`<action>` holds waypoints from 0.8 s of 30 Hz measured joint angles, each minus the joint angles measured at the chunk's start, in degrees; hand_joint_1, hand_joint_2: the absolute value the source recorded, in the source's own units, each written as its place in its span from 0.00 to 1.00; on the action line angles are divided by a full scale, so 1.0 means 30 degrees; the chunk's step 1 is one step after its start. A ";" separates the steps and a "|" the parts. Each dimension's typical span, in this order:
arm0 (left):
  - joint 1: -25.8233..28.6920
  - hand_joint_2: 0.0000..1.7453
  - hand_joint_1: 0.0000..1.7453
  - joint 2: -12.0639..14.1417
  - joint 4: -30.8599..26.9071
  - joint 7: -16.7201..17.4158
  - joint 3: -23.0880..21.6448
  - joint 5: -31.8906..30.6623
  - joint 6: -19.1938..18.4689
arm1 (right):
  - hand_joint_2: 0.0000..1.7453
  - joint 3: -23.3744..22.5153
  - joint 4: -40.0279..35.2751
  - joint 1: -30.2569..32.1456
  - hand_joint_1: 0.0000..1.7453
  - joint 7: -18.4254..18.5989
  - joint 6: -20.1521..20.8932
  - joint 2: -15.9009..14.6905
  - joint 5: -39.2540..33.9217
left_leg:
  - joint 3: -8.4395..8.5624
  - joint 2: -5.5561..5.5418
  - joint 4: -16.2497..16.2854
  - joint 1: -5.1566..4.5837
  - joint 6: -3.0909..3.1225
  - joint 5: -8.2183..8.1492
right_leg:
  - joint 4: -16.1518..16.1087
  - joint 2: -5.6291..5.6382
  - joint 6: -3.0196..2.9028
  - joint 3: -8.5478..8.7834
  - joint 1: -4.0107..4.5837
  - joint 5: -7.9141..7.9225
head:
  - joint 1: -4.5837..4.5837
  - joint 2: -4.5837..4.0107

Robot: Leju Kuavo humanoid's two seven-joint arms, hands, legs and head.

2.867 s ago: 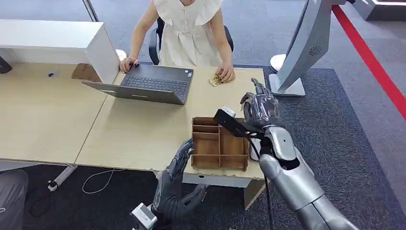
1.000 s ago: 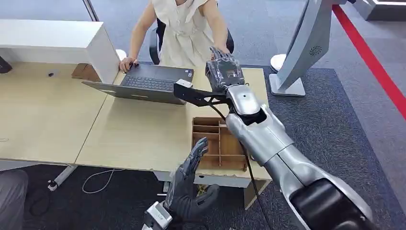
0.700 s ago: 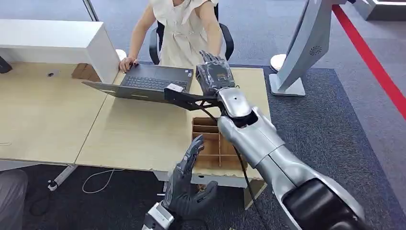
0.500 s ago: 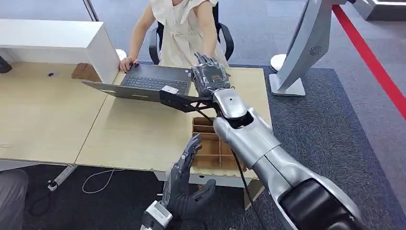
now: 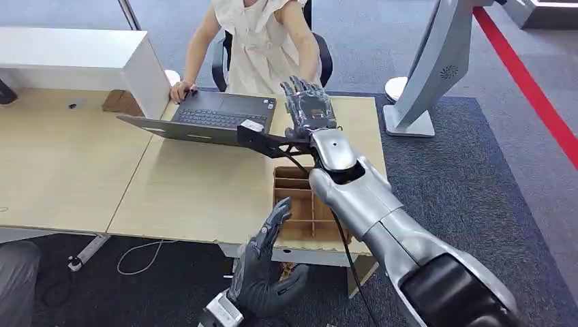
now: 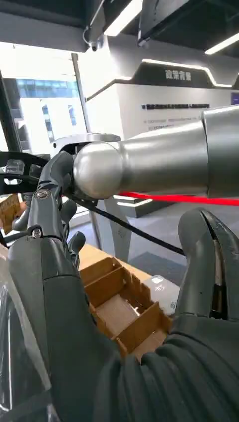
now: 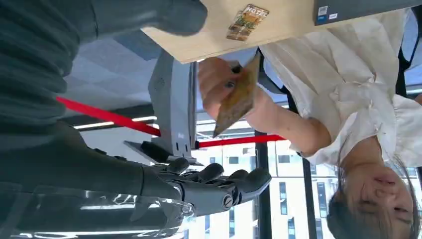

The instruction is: Pass the card to the sensor for recognition and then transmit it.

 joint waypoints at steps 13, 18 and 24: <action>0.0516 1.00 0.00 0.0401 -0.0656 0.0947 0.0226 -0.0474 0.1749 | 1.00 -0.0642 -0.2735 0.1290 0.00 -0.1393 -0.4650 -0.0445 -0.2647 | 0.0009 0.0004 0.0000 0.0000 0.0001 -0.0002 | -0.0005 0.0000 0.0000 0.0001 0.0003 -0.0005 | 0.0000 0.0000; 0.1163 1.00 0.00 0.0736 -0.1260 0.1566 0.0757 -0.1049 0.2927 | 1.00 -0.1515 -0.7551 0.4690 0.00 -0.2637 -0.7515 -0.1755 -0.4622 | 0.0010 0.0003 0.0000 -0.0001 0.0012 -0.0015 | -0.0022 -0.0001 0.0015 0.0002 0.0003 -0.0019 | 0.0007 0.0000; 0.1904 1.00 0.00 0.1166 -0.2223 0.2353 0.1268 -0.1464 0.4729 | 1.00 -0.3171 -1.2607 1.0244 0.00 -0.5723 -0.8728 -0.2805 -0.4556 | 0.0006 -0.0002 -0.0001 0.0000 0.0011 -0.0052 | -0.0026 0.0007 0.0004 0.0001 0.0002 -0.0033 | 0.0000 0.0000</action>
